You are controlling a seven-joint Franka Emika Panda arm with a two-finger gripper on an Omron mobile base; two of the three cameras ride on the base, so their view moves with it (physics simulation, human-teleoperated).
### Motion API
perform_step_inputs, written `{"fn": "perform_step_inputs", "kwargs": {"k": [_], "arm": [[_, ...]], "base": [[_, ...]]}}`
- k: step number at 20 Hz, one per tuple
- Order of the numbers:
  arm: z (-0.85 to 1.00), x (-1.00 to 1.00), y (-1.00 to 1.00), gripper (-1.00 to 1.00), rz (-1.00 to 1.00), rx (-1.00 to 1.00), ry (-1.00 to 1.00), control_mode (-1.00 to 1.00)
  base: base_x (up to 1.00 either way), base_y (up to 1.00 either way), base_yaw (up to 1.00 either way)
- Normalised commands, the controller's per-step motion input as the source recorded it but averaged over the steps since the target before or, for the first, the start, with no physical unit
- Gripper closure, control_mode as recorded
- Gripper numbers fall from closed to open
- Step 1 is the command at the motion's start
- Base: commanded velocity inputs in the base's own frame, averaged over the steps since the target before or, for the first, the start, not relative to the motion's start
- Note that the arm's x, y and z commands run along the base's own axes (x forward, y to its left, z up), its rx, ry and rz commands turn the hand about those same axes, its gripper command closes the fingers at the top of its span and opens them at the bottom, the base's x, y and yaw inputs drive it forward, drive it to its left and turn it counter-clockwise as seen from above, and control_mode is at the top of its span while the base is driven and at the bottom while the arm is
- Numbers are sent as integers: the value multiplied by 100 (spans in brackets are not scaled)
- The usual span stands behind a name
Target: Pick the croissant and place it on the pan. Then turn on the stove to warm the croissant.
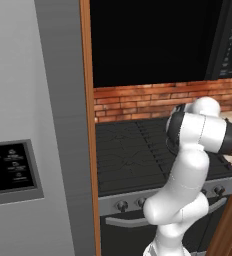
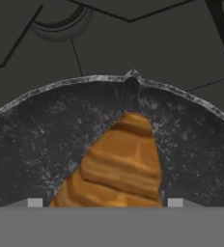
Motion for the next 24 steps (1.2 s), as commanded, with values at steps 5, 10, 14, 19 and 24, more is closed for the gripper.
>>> {"fn": "perform_step_inputs", "kwargs": {"k": [5,10,14,19,24], "arm": [[-26,12,0,100,1,0,3,-100],[-28,10,0,100,2,0,1,-100],[-3,-14,0,-100,2,0,0,-100],[2,-38,0,-100,0,0,0,-100],[23,-43,1,-100,0,0,-1,-100]], "base": [[0,0,0],[0,0,0],[0,0,0],[0,0,0],[0,0,0]]}}
